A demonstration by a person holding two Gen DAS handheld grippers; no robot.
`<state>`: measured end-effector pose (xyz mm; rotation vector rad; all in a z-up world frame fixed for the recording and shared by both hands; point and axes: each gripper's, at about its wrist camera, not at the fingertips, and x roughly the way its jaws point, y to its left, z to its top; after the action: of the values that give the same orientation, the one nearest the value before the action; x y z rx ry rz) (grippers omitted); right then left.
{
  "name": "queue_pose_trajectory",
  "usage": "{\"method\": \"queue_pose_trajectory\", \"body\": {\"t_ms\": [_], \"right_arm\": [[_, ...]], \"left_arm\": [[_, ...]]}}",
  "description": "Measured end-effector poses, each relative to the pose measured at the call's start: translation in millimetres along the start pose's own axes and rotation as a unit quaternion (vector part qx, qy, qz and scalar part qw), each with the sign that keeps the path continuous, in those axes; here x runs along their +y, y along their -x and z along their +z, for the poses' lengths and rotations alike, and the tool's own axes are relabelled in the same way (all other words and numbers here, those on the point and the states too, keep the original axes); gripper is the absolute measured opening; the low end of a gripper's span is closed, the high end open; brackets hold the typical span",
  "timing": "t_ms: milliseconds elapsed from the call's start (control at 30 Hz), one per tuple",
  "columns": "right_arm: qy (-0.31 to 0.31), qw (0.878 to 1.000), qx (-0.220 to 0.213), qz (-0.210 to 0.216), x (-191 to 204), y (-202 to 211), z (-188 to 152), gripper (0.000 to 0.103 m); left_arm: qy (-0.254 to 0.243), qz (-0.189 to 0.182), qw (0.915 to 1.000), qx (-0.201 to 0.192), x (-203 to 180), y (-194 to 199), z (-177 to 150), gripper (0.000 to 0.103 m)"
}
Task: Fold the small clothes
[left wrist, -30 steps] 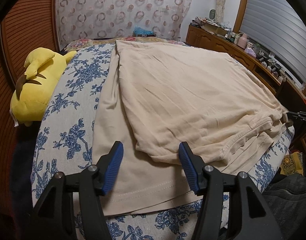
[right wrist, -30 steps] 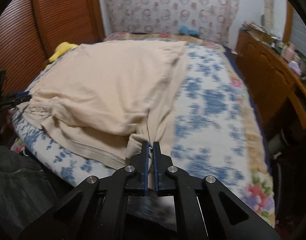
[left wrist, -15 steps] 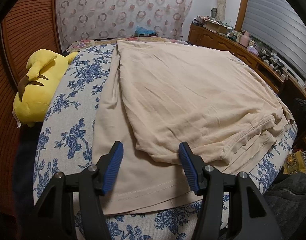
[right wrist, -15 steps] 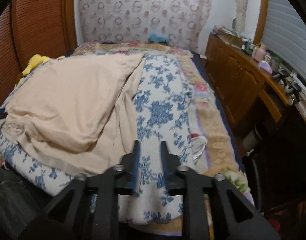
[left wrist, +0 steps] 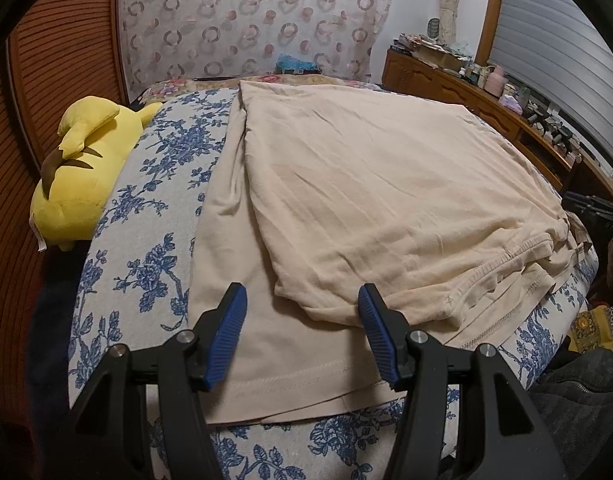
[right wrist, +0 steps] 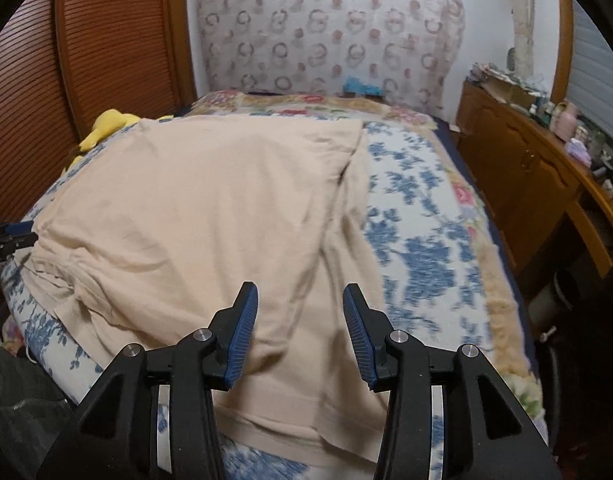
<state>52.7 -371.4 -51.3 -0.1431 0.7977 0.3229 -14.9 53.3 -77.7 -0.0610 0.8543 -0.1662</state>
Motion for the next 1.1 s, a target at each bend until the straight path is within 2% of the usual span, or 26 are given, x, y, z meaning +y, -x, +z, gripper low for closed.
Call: {"method": "queue_pose_trajectory", "body": {"t_ms": [267,333,633,1100], "right_arm": [[0.016,0.999,0.03,-0.008,12,-27,-11,0.046],[0.012,1.0,0.021,-0.012,12,-27,-15,0.053],[-0.001,1.0,-0.004,-0.012,7,-26,-23,0.065],[0.0,1.0,-0.012,-0.012,9,-26,-24,0.068]], "left_arm": [[0.019,0.024,0.9994,-0.019,16,10,5,0.057],[0.028,0.029,0.9991,-0.016,24,7,5,0.057],[0.034,0.027,0.9991,-0.002,25,-5,3,0.057],[0.031,0.019,0.9993,0.0,21,-10,10,0.057]]}}
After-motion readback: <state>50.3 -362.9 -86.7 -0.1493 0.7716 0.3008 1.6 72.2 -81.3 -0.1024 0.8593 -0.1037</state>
